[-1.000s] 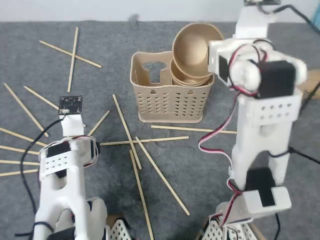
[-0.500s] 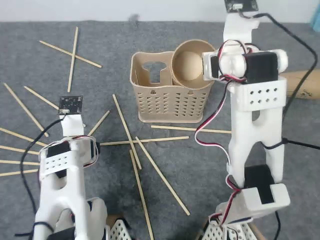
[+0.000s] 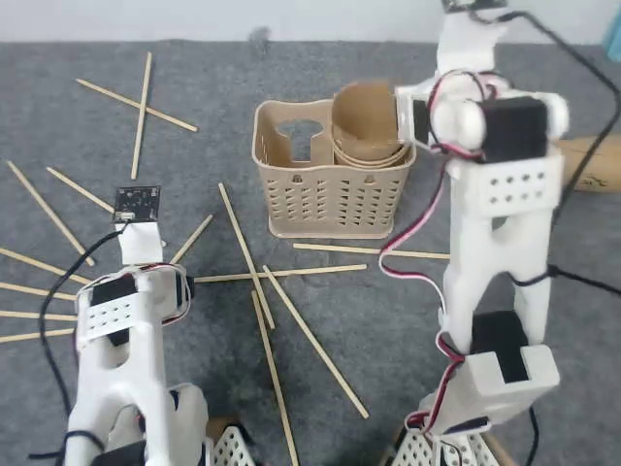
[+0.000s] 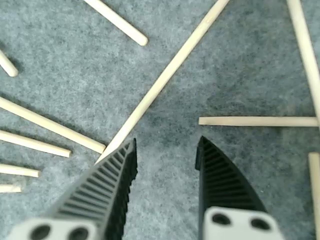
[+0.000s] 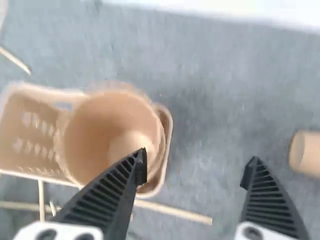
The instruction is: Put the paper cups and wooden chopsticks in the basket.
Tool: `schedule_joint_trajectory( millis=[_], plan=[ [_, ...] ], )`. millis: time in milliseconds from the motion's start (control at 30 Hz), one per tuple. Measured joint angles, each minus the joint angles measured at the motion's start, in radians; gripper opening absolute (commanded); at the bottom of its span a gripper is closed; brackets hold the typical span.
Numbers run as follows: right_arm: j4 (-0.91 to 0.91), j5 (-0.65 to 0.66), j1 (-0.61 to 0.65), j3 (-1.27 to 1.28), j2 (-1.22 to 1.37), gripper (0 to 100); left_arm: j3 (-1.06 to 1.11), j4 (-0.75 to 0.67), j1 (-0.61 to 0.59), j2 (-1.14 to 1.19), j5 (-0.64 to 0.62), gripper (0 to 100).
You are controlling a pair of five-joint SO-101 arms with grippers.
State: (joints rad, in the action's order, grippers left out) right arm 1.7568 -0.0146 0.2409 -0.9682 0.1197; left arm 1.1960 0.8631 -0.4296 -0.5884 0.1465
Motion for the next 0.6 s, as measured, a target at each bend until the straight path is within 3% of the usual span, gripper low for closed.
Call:
schedule_joint_trajectory(
  millis=[233, 600],
  plan=[
    [0.000, -0.040, -0.003, -0.058, -0.072, 0.9, 0.000, 0.000, 0.000, 0.000, 0.000, 18],
    [-0.028, -0.032, 0.000, 0.387, -0.416, 0.8, 0.000, 0.000, 0.000, 0.000, 0.000, 18]
  ],
)
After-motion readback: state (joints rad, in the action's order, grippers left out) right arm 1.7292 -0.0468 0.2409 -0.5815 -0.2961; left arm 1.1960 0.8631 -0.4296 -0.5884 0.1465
